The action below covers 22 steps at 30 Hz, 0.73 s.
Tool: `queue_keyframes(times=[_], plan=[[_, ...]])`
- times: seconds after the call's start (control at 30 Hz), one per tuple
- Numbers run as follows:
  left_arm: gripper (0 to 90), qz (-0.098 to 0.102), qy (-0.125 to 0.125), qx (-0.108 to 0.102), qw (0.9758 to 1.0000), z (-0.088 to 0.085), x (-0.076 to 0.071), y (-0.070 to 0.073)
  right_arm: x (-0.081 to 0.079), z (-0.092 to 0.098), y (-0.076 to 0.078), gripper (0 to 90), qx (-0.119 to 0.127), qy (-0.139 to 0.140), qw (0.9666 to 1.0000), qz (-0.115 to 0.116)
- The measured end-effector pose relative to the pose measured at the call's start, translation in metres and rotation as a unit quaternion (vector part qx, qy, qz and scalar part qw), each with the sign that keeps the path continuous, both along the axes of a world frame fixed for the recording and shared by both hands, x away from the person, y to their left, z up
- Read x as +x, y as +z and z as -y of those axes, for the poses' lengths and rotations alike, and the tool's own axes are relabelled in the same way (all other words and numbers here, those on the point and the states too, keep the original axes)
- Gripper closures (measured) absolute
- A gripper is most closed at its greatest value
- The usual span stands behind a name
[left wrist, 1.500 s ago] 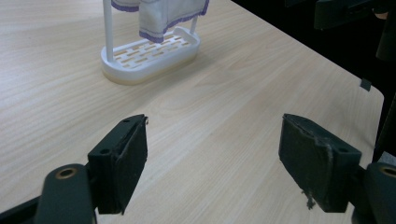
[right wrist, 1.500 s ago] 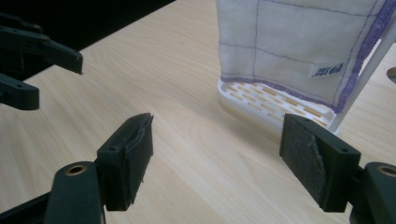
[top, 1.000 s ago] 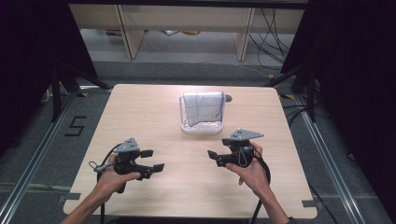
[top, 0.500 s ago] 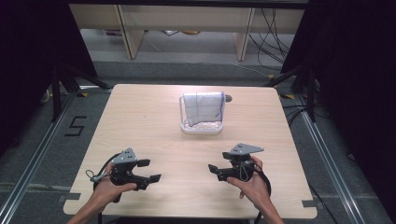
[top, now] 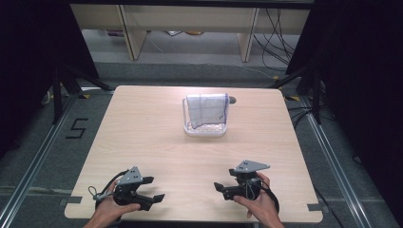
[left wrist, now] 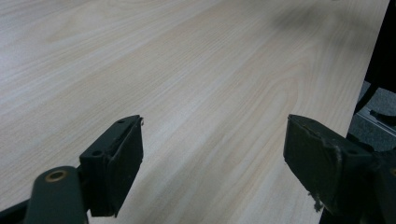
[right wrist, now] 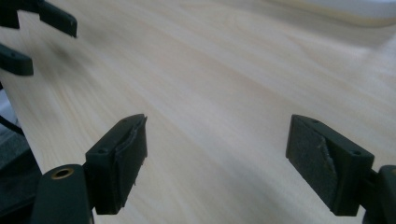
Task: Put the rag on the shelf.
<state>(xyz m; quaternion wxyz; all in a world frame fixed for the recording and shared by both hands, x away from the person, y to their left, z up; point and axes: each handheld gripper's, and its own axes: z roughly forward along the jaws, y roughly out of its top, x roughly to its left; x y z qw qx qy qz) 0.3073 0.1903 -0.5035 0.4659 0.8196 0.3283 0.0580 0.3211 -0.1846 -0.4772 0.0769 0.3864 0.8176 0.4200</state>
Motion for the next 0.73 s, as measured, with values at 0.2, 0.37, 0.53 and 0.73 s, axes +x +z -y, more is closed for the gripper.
queue_keyframes(times=[0.2, 0.37, 0.53, 0.73], plan=[[19.8, 0.007, -0.002, -0.012, 0.9999, 0.003, -0.012, 0.004, -0.015, 0.000, -0.011, 18.8, -0.009, 0.016, 0.9997, -0.013], [19.9, 0.010, -0.006, 0.003, 0.9999, 0.004, -0.014, 0.004, -0.019, 0.001, -0.013, 18.7, -0.015, 0.016, 0.9997, -0.011], [19.6, 0.009, -0.002, 0.003, 1.0000, 0.004, -0.013, 0.002, -0.019, 0.001, -0.013, 18.7, -0.018, 0.013, 0.9997, -0.007], [18.8, 0.005, -0.010, 0.007, 0.9999, 0.006, -0.012, 0.001, -0.019, 0.001, -0.013, 18.8, -0.030, 0.006, 0.9995, 0.004]])
